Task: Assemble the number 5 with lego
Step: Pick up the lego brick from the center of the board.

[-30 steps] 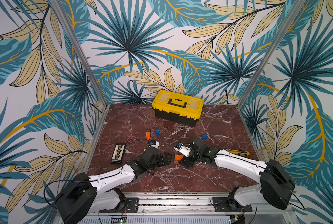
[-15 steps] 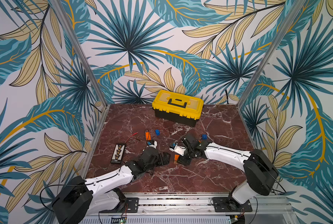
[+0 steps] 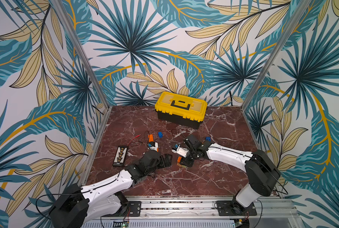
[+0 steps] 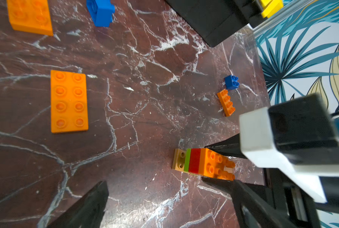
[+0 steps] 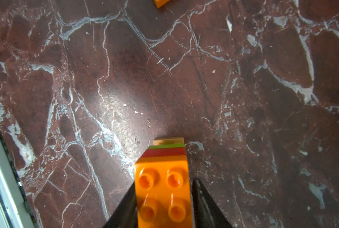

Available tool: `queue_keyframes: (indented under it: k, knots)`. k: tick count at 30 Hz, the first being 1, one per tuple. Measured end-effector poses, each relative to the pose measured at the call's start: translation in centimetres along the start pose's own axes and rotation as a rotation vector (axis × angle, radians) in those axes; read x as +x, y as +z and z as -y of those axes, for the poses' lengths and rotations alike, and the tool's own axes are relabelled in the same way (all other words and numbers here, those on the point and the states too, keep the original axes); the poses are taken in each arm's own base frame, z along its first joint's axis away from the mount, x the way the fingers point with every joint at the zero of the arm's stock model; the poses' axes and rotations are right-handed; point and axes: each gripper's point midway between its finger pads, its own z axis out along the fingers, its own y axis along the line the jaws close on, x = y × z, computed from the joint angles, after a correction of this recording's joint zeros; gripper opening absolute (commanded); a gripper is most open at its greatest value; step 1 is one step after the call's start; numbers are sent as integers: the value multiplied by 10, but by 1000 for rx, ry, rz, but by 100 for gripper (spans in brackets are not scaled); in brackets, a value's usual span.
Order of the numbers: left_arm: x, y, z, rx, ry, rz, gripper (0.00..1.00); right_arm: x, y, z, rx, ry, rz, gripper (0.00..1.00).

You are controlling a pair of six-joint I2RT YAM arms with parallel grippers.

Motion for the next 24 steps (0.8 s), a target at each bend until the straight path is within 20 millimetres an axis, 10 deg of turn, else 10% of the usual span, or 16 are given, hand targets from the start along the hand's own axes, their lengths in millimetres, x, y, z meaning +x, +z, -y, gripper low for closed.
queue_keyframes:
  k: [24]
  knots:
    - [-28,-26,8,16,-6,143,100,14,-14,-21,-180,129,-42,85]
